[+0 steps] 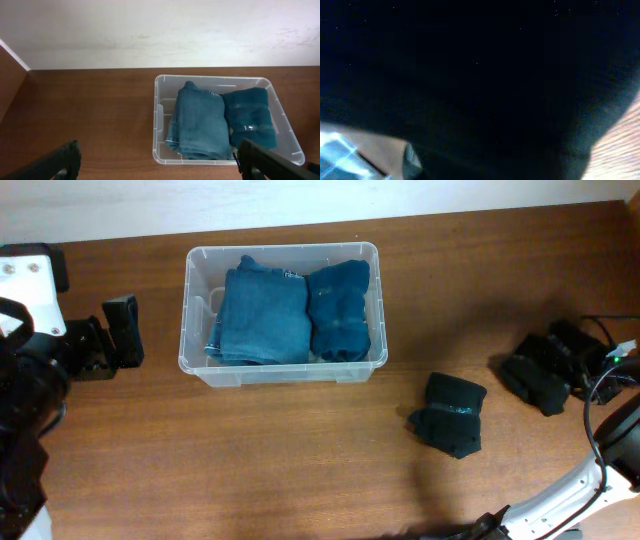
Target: Pack container
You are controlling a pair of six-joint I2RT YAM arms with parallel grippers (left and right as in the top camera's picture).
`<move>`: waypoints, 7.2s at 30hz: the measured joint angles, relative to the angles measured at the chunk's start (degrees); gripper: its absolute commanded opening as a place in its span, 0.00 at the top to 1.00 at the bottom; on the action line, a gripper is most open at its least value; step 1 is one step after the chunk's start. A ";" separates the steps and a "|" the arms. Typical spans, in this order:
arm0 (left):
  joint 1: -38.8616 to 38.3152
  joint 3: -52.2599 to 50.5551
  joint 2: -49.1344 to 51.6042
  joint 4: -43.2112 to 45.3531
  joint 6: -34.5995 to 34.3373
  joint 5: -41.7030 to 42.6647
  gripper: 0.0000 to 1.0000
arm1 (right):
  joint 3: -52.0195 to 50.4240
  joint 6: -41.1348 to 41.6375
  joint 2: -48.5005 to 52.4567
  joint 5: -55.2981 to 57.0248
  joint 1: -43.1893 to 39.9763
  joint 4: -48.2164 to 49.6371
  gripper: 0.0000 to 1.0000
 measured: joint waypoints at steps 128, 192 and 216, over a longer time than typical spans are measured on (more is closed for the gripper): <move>0.00 0.00 -0.04 0.00 0.00 0.00 0.01 | -20.13 26.12 -21.92 -16.26 71.91 67.58 0.43; 0.00 0.00 -0.04 -0.02 0.00 0.00 0.01 | 20.65 -0.48 -40.00 23.19 75.28 -9.44 0.02; 0.00 0.00 -0.04 0.00 0.00 0.02 0.01 | 9.99 -7.91 -73.16 43.50 63.43 -6.29 0.02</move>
